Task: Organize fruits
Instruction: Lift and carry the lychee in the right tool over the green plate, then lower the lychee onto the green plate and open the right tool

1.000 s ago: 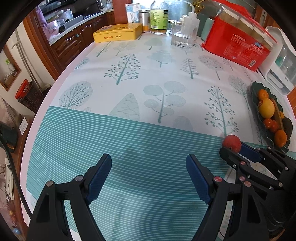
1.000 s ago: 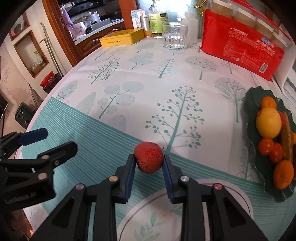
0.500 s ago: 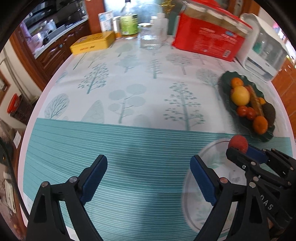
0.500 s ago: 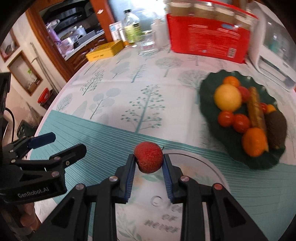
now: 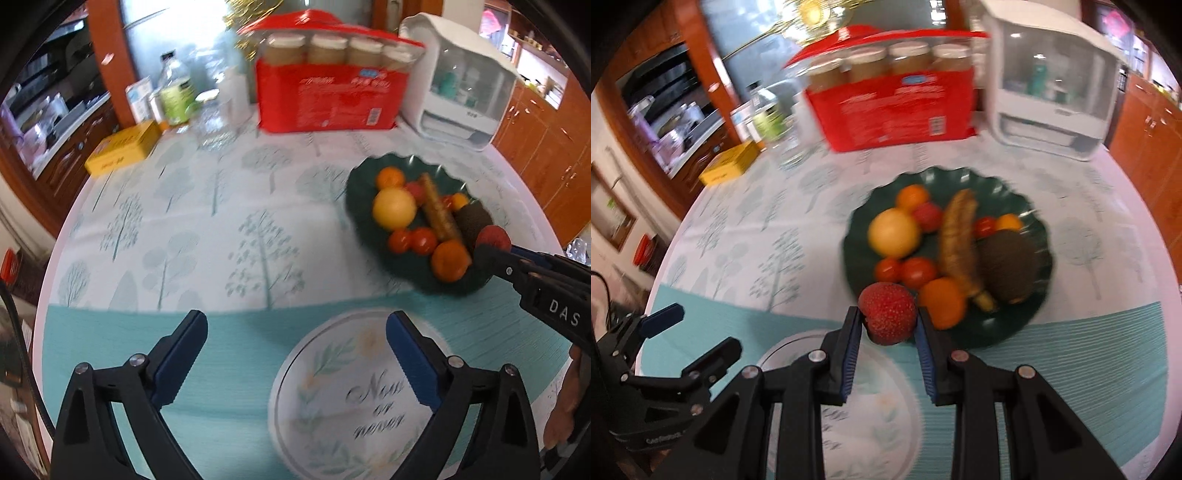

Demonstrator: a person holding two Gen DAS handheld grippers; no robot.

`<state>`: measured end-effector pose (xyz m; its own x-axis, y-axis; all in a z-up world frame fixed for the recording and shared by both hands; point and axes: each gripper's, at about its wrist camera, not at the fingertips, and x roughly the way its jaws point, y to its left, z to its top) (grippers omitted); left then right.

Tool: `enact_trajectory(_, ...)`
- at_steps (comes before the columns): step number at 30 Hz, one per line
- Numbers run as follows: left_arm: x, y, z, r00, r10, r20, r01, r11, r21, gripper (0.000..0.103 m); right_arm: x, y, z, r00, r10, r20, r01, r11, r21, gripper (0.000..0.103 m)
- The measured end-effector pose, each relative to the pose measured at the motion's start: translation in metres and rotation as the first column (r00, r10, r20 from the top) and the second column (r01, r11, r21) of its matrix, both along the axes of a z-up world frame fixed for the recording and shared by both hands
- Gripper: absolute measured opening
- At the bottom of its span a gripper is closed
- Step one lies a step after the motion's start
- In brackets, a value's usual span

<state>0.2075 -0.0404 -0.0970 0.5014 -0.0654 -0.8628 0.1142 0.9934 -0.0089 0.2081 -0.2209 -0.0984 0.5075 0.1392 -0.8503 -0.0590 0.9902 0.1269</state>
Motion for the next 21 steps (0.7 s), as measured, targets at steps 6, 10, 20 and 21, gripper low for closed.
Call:
enact_trajectory(6, 0.039, -0.020, 0.017, 0.998, -0.009, 0.058, 0.009, 1.000, 0.005, 0.102, 0.028, -0.019, 0.006, 0.999, -0.030, -0.015, 0.029, 0.999, -0.037, 0.029)
enact_trajectory(10, 0.062, -0.028, 0.019, 0.997, 0.007, 0.074, -0.007, 1.000, 0.008, 0.102, 0.048, -0.019, 0.007, 0.999, -0.036, -0.001, 0.036, 0.996, -0.077, 0.030)
enact_trajectory(20, 0.090, -0.035, -0.008, 1.000, 0.013, 0.016, -0.014, 1.000, 0.020, 0.102, 0.081, -0.016, -0.013, 0.998, -0.046, -0.049, 0.041, 0.994, -0.106, 0.030)
enact_trajectory(21, 0.091, -0.036, -0.011, 1.000, 0.009, 0.009, -0.010, 1.000, 0.017, 0.102, 0.081, -0.017, -0.014, 0.997, -0.047, -0.054, 0.042, 0.994, -0.097, 0.031)
